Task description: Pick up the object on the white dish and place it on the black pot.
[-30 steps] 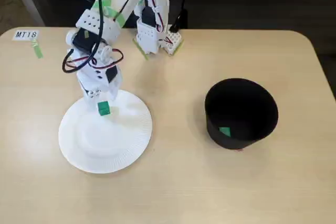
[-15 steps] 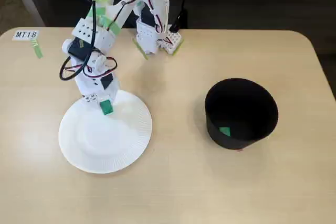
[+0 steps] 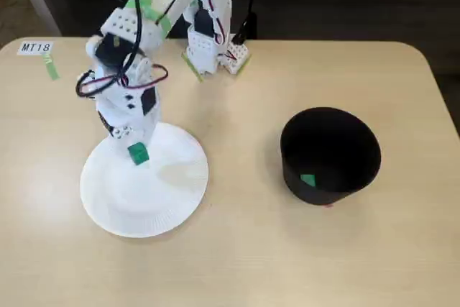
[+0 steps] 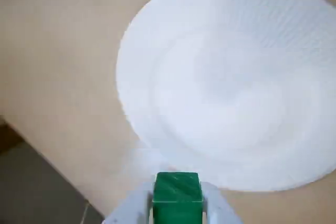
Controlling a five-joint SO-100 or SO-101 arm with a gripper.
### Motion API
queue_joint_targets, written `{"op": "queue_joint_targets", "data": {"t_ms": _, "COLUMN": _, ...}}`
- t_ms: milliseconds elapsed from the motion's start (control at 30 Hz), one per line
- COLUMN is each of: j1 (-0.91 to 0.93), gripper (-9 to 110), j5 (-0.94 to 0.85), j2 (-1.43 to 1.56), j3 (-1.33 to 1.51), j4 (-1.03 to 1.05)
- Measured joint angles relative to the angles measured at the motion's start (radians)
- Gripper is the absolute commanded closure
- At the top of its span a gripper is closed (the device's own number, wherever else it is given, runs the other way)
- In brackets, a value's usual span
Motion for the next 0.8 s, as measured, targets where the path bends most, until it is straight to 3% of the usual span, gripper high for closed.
{"op": "queue_joint_targets", "data": {"t_ms": 167, "j1": -0.189, "gripper": 102, "j5": -0.164, "j2": 0.19, "j3": 0.0, "j4": -0.14}}
{"op": "queue_joint_targets", "data": {"t_ms": 300, "j1": -0.379, "gripper": 102, "j5": -0.178, "j2": 0.337, "j3": 0.089, "j4": -0.321}}
{"op": "queue_joint_targets", "data": {"t_ms": 500, "j1": -0.672, "gripper": 102, "j5": -0.241, "j2": 0.354, "j3": 0.153, "j4": -0.405}}
{"op": "queue_joint_targets", "data": {"t_ms": 633, "j1": -0.857, "gripper": 102, "j5": -0.25, "j2": 0.354, "j3": 0.276, "j4": -0.465}}
{"op": "queue_joint_targets", "data": {"t_ms": 800, "j1": -0.946, "gripper": 102, "j5": -0.25, "j2": 0.422, "j3": 0.549, "j4": -0.6}}
